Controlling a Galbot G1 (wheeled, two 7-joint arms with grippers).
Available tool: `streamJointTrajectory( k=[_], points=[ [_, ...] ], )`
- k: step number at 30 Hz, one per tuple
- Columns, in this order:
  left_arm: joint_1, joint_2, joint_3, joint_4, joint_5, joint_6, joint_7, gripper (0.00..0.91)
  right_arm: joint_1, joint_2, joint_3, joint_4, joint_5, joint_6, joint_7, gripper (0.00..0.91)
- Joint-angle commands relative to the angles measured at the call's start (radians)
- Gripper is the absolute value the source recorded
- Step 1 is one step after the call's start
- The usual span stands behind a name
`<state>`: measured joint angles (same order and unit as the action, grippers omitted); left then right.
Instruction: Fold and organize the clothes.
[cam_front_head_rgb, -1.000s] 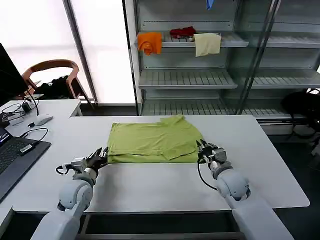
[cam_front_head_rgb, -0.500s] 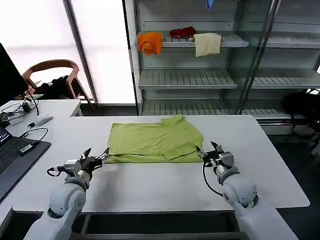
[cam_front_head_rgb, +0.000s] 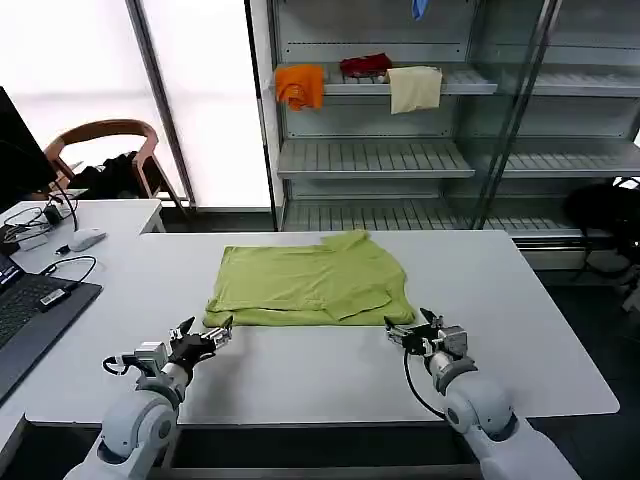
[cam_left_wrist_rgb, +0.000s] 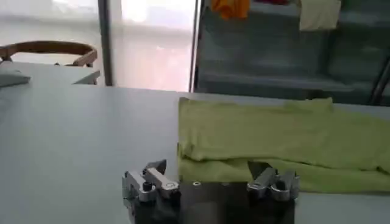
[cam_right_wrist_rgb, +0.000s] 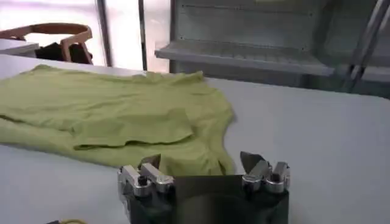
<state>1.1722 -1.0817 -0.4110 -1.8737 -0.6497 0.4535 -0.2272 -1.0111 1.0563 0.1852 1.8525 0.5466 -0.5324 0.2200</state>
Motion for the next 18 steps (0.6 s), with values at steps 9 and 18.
streamJointTrajectory(
  k=[9,18],
  points=[
    [-0.025,0.002,-0.007,0.108,-0.027,-0.017,0.024,0.685,-0.011,0.000,0.000,-0.009,0.007,0.009,-0.007,0.645],
    [-0.028,0.003,-0.001,0.129,-0.025,-0.019,0.037,0.020,-0.009,-0.001,-0.001,-0.019,0.001,0.021,-0.011,0.252]
  ],
)
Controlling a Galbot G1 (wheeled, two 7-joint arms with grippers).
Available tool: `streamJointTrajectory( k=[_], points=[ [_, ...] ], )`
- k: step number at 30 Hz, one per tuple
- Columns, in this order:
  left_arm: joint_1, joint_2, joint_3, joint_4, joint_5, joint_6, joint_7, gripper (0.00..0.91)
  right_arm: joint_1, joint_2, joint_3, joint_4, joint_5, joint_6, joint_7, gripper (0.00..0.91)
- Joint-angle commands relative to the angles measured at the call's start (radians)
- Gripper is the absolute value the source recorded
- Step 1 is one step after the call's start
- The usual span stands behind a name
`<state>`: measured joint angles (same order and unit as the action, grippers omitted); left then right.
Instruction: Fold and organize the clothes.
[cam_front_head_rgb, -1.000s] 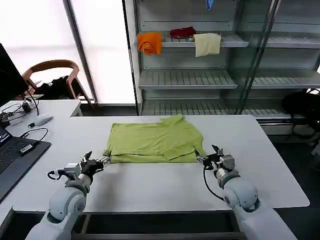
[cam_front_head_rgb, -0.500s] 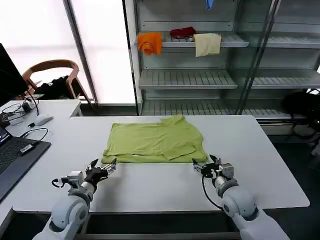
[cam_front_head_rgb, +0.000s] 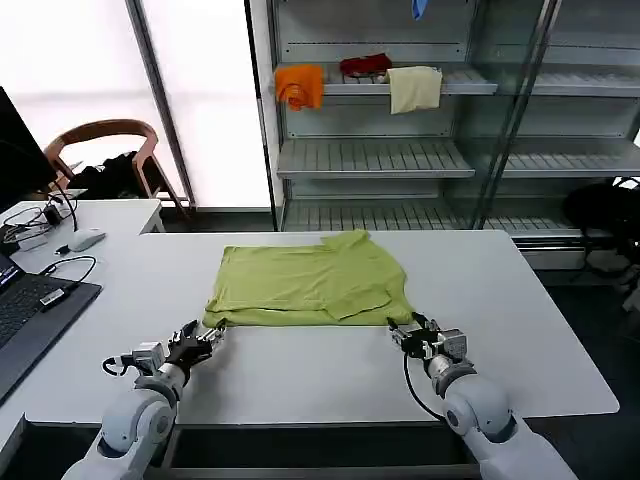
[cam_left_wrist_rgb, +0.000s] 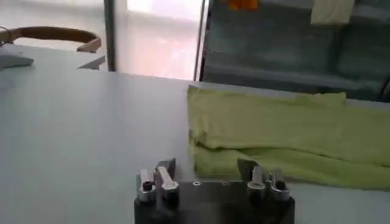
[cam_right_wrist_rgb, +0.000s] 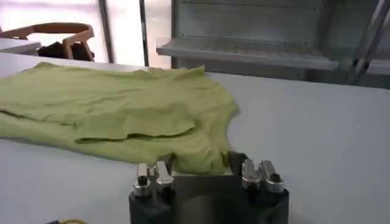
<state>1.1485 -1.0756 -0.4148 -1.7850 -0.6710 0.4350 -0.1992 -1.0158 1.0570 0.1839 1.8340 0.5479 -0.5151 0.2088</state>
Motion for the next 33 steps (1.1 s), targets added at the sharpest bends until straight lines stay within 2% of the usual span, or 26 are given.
streamJointTrajectory(
  k=[1,2,7,9,11,22,33],
  points=[
    [-0.004,-0.002,0.003,0.040,-0.003,-0.002,0.011,0.020,-0.005,-0.004,0.000,0.001,-0.002,0.005,-0.001,0.202],
    [-0.004,-0.002,0.004,0.039,-0.003,-0.002,0.011,0.020,-0.005,-0.004,0.000,0.002,-0.002,0.005,-0.001,0.151],
    [-0.001,0.000,0.005,0.038,0.005,-0.009,0.026,0.000,-0.004,-0.007,0.002,0.006,-0.003,0.007,-0.001,0.060],
    [0.002,0.002,0.007,0.035,0.021,-0.016,0.031,0.000,-0.004,-0.009,0.002,0.007,-0.003,0.009,-0.001,0.060],
    [0.003,0.006,0.007,0.028,0.030,-0.018,0.031,0.000,-0.004,-0.012,0.003,0.010,-0.002,0.008,0.000,0.000],
    [0.054,0.028,-0.002,-0.119,0.022,-0.013,-0.044,0.000,-0.051,-0.058,0.016,0.089,0.020,-0.014,-0.004,0.000],
    [0.323,0.065,-0.065,-0.370,0.090,0.048,-0.148,0.000,-0.232,-0.166,0.050,0.311,0.072,-0.062,0.012,0.000]
  ],
)
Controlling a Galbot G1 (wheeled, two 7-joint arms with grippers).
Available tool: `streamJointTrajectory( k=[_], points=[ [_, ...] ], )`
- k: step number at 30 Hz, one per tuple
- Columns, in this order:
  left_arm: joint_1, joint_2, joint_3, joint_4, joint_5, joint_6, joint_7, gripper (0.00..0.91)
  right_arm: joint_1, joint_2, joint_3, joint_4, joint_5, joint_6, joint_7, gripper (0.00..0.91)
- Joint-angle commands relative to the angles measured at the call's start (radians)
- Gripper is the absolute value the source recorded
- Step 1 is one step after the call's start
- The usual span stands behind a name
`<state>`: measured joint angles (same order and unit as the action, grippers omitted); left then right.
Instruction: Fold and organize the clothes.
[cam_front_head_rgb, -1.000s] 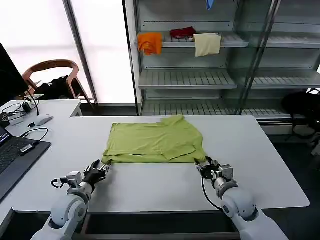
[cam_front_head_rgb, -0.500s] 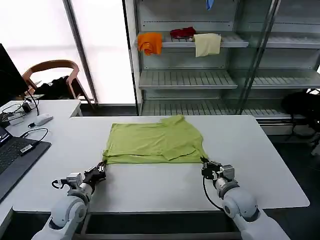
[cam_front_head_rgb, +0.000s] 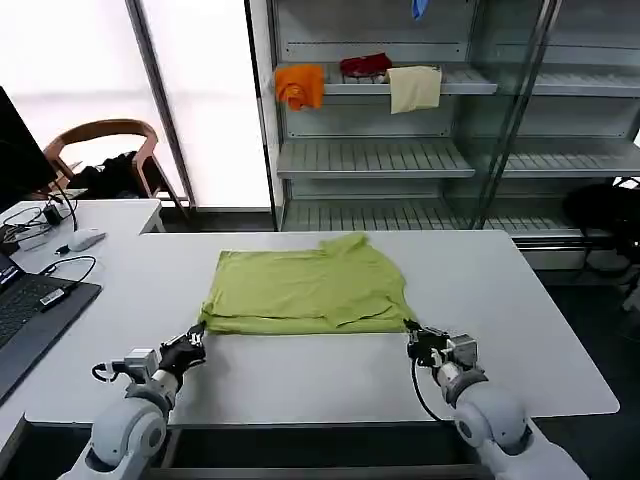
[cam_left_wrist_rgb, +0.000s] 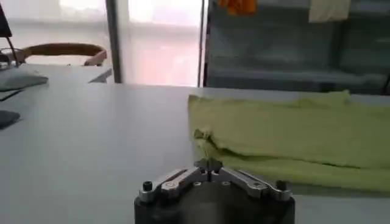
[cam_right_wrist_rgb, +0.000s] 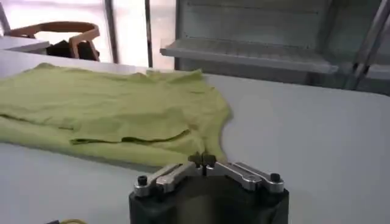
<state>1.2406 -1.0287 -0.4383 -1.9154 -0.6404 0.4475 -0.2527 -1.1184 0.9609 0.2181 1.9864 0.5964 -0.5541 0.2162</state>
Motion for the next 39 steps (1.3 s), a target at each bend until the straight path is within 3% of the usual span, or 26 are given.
streamJointTrajectory(
  k=[1,12,21,29,31,32,33,34,39],
  points=[
    [0.262,0.017,-0.045,-0.264,0.070,0.036,-0.099,0.000,-0.142,-0.074,0.021,0.175,0.024,-0.023,0.003,0.000],
    [0.470,-0.012,-0.050,-0.419,0.204,0.008,-0.190,0.000,-0.410,-0.144,0.126,0.330,0.030,-0.024,0.014,0.000],
    [0.508,-0.029,-0.058,-0.413,0.182,0.027,-0.270,0.000,-0.562,-0.172,0.231,0.369,0.031,-0.023,0.017,0.000],
    [0.524,-0.046,-0.052,-0.387,0.169,0.019,-0.301,0.020,-0.586,-0.170,0.254,0.360,0.030,-0.016,0.018,0.000],
    [0.521,-0.054,-0.049,-0.389,0.173,0.022,-0.314,0.605,-0.583,-0.168,0.253,0.355,0.028,-0.015,0.020,0.000],
    [0.522,-0.055,-0.047,-0.391,0.181,0.023,-0.314,0.907,-0.581,-0.168,0.251,0.352,0.027,-0.014,0.025,0.312],
    [0.524,-0.055,-0.046,-0.395,0.185,0.022,-0.318,0.907,-0.579,-0.166,0.250,0.351,0.025,-0.014,0.029,0.867],
    [0.527,-0.057,-0.044,-0.402,0.192,0.021,-0.324,0.907,-0.578,-0.165,0.249,0.351,0.025,-0.016,0.033,0.907],
    [0.570,-0.064,-0.038,-0.466,0.217,0.005,-0.337,0.907,-0.583,-0.161,0.248,0.375,0.030,-0.017,0.067,0.907]
  ],
)
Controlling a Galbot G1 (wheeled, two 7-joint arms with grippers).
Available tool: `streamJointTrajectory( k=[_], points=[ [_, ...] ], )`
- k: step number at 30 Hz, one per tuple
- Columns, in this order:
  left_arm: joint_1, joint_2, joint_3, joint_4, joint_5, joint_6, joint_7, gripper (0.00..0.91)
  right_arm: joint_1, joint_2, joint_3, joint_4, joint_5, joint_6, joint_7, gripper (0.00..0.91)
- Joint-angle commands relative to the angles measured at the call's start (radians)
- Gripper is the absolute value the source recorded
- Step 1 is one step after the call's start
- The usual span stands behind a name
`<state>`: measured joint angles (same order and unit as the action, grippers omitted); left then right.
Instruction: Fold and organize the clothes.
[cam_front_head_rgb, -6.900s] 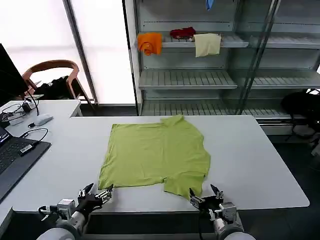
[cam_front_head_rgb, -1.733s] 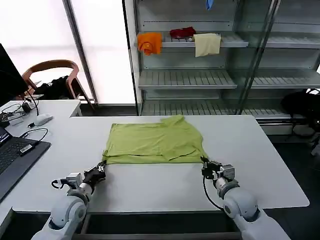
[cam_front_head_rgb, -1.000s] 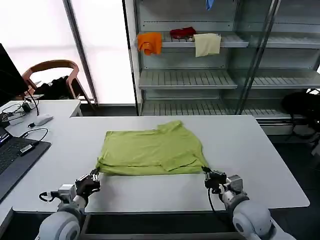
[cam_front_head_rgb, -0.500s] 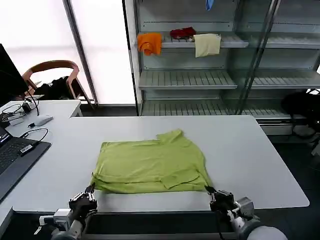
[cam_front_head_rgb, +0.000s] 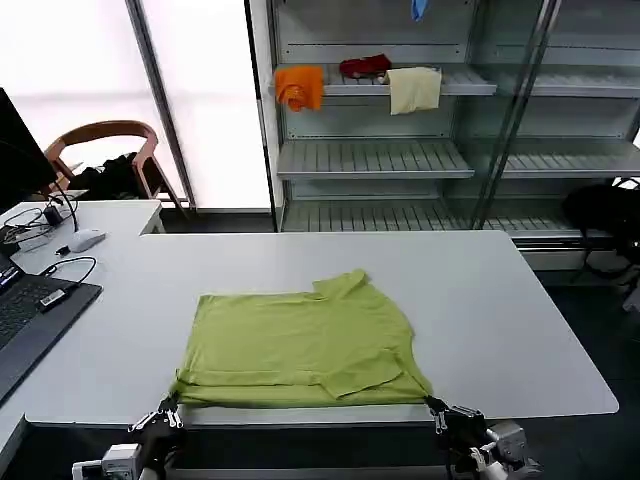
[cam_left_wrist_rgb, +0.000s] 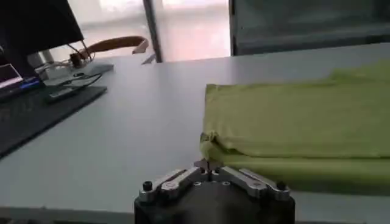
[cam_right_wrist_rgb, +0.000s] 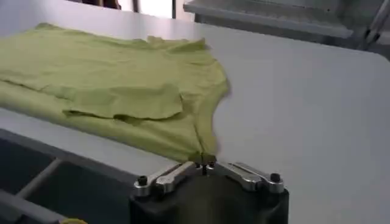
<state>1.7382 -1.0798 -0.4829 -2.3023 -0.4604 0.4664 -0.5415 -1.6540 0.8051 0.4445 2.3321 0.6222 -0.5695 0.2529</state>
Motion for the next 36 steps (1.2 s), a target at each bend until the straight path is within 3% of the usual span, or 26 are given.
streamJointTrajectory(
  k=[1,7,12,17,23,30,36],
  points=[
    [0.081,-0.015,0.009,-0.093,0.045,-0.014,-0.056,0.907,-0.056,-0.009,0.026,0.038,0.008,-0.002,0.038,0.907],
    [0.126,-0.017,0.006,-0.207,0.096,-0.024,-0.087,0.907,-0.077,-0.023,0.130,0.086,0.027,0.029,0.021,0.907],
    [-0.055,0.014,-0.018,-0.170,0.061,-0.044,0.026,0.907,0.108,0.001,0.128,0.038,0.073,0.036,0.003,0.907],
    [-0.298,0.051,-0.016,-0.012,-0.053,-0.058,0.203,0.907,0.491,0.072,-0.020,-0.153,0.073,0.027,-0.075,0.907],
    [-0.544,0.086,0.003,0.167,-0.187,-0.040,0.313,0.907,0.893,0.150,-0.254,-0.447,0.079,0.006,-0.108,0.907],
    [-0.692,0.103,0.046,0.373,-0.242,0.000,0.326,0.907,1.177,0.263,-0.459,-0.750,0.057,0.025,-0.162,0.907],
    [-0.779,0.097,0.083,0.499,-0.249,0.054,0.344,0.907,1.310,0.358,-0.534,-0.960,0.028,-0.008,-0.213,0.907]
  ],
)
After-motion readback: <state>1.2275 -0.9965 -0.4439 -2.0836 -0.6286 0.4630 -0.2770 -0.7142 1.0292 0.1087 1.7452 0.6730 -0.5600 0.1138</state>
